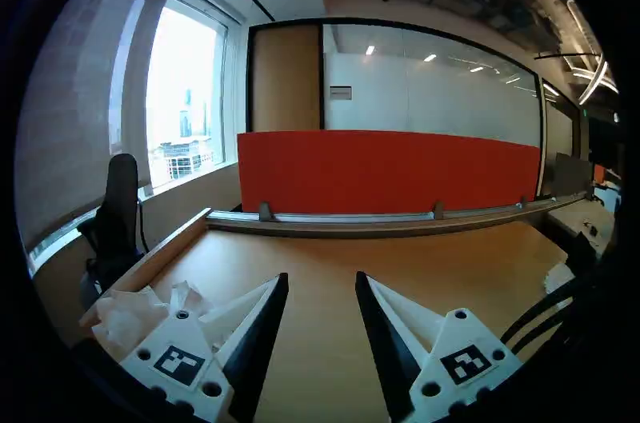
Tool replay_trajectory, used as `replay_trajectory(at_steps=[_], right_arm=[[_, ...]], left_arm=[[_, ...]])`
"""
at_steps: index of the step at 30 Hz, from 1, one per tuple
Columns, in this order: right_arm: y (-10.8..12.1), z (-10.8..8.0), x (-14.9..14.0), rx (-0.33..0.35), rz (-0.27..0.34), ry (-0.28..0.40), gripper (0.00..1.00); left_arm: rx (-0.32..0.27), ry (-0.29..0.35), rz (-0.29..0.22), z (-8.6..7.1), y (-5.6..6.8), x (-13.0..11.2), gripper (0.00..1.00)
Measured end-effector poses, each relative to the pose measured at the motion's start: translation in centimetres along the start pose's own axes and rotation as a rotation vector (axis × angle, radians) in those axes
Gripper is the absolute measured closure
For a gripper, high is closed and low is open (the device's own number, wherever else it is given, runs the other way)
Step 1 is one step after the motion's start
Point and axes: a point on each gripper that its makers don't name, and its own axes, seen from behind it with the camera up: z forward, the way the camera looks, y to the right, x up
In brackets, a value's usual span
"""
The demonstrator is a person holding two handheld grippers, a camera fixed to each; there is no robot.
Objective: Fold towel
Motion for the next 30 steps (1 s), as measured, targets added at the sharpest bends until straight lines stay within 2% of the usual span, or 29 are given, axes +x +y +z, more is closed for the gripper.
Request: replay_trajectory(at_steps=[18,23,30], right_arm=[[-9.9,0.0,2.1,0.102,0.022,0.030,0.09],[-11.7,-0.1,2.7,0.112,0.030,0.031,0.09],[-12.8,-0.2,3.2,0.117,0.053,0.036,0.09]], left_arm=[[-0.025,0.072,-0.011,0.8,-1.0,2.5,0.39],[-0.041,0.087,-0.016,0.9,-1.1,3.1,0.39],[-0.066,0.107,-0.005,0.9,-0.8,3.6,0.39]])
